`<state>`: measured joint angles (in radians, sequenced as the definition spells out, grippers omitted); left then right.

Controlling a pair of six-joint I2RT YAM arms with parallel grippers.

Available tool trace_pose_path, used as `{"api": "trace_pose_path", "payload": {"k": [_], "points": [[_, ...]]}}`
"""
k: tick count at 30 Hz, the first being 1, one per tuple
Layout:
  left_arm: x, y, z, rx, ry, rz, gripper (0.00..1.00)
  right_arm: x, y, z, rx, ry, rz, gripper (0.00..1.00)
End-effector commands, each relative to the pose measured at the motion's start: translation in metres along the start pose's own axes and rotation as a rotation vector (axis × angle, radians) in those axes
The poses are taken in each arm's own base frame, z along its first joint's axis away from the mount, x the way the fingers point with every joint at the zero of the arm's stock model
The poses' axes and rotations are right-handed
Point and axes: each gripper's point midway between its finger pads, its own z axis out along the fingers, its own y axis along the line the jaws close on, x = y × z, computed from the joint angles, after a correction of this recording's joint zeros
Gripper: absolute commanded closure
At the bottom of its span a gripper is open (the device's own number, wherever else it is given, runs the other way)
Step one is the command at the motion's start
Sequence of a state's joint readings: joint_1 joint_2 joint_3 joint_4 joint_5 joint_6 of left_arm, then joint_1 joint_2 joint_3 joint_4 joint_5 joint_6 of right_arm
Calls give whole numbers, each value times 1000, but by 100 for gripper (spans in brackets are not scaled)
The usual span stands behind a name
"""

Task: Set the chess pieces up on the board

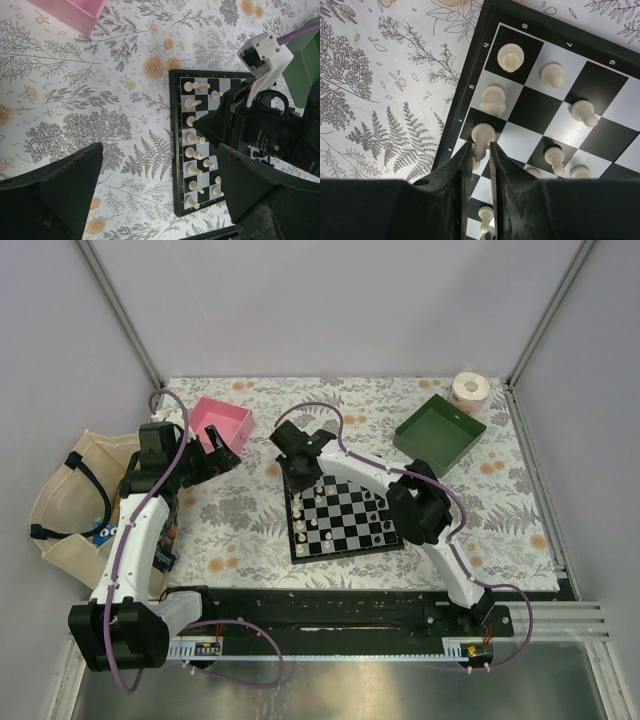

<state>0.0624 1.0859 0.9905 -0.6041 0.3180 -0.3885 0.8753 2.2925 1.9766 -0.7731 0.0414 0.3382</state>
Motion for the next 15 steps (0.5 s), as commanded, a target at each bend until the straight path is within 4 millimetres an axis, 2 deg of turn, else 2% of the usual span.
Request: {"api": "trace_pose_path", "payload": {"k": [1,8,15], "points": [[-11,-8,-5,34,-43,28,1,-20,11,-19,-15,-67,-18,69],[-11,-7,-5,30,-45,28,1,-38,13,-52,-26,-128,-46,63],[-11,-8,-5,35,-43,28,1,-53,-14,-88,16,-226,8,61]]}}
